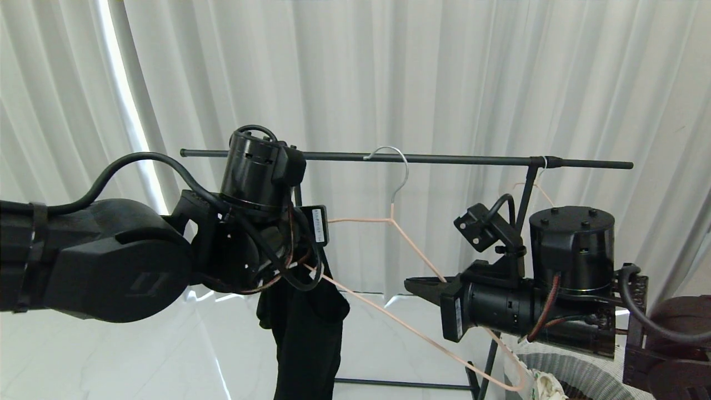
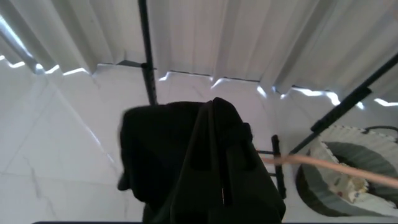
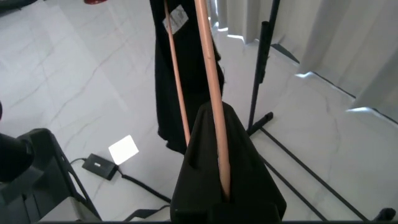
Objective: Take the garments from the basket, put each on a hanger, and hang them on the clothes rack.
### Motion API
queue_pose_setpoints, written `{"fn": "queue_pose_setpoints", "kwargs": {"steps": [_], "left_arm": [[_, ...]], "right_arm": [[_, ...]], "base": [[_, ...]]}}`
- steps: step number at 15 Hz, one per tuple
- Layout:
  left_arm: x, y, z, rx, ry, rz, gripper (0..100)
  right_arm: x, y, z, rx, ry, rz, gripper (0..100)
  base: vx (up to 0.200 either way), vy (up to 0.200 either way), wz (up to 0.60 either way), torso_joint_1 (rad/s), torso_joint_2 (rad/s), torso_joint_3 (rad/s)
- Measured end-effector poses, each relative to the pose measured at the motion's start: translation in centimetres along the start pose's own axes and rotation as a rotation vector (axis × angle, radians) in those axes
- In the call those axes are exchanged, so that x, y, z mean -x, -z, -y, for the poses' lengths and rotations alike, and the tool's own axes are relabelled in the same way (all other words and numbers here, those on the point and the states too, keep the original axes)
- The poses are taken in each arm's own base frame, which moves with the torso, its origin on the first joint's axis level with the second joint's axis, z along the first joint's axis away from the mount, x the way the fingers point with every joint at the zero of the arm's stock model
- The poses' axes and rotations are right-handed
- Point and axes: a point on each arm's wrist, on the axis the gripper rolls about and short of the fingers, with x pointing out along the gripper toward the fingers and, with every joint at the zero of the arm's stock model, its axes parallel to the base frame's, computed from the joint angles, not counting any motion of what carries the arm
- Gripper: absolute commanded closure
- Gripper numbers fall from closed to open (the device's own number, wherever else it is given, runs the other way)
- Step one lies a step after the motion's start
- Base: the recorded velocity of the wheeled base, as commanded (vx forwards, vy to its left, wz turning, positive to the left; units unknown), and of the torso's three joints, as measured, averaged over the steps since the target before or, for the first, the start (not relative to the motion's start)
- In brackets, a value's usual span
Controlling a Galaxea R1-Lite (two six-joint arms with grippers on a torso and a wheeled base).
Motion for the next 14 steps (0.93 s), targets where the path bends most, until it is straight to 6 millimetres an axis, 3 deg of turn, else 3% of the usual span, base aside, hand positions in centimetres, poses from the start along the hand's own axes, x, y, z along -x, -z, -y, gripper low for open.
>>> {"fn": "queue_pose_setpoints", "kwargs": {"steps": [9, 14], "left_arm": [[3.3, 0.7, 3.5, 0.003, 0.182, -0.002, 100], [3.8, 0.4, 3.5, -0.042, 0.253, -0.010, 100]], "right_arm": [[-1.2, 0.3, -0.4, 0.004, -0.016, -0.017, 100], [-1.4, 0.2, -0.3, 0.013, -0.017, -0.017, 100]], "base": [[0.000, 0.000, 0.00, 0.000, 0.00, 0.000], [0.000, 0.000, 0.00, 0.000, 0.00, 0.000]]}}
